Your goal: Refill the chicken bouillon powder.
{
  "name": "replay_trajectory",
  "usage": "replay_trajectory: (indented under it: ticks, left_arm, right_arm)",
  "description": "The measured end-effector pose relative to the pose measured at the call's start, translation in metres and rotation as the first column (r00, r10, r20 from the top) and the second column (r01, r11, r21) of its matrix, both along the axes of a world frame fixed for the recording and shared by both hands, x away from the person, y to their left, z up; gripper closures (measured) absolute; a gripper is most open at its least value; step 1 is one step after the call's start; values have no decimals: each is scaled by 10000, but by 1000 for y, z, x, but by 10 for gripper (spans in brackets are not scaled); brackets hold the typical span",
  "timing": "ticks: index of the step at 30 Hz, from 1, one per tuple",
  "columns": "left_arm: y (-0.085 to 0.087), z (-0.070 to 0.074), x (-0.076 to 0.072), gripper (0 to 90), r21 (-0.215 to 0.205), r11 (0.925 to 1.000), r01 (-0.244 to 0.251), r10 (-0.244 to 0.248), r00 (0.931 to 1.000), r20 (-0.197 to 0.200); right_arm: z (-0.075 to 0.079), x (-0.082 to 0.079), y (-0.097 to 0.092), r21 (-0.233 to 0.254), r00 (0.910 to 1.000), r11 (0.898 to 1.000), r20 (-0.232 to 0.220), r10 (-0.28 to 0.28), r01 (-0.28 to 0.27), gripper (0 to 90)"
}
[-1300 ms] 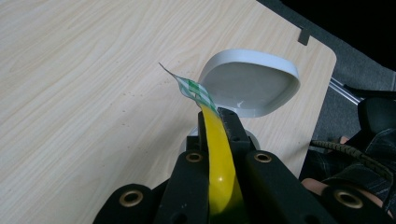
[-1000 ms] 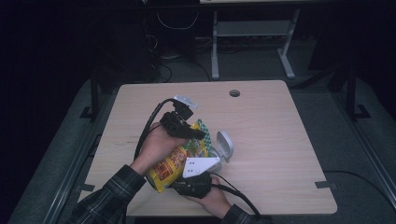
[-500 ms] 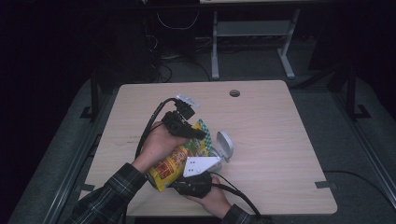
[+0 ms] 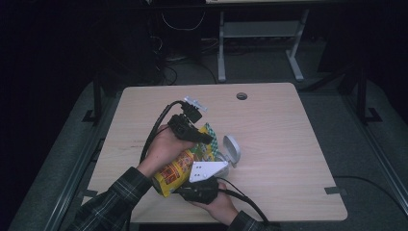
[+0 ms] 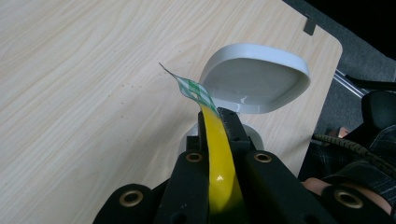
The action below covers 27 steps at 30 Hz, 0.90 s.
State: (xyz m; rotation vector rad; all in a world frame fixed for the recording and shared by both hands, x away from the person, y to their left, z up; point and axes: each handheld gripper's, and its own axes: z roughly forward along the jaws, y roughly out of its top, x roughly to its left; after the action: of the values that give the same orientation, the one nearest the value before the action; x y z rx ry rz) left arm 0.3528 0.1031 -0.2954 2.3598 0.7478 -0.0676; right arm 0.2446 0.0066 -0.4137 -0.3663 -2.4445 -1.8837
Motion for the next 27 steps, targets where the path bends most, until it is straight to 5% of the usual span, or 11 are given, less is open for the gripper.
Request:
replay_trajectory:
  ticks: [27]
  left_arm:
    - [-7,1,2,899,366,9993,-27,31,9999,-118]
  right_arm:
    - [2,0,-1,190,9999,9998,-173,5,-2,900]
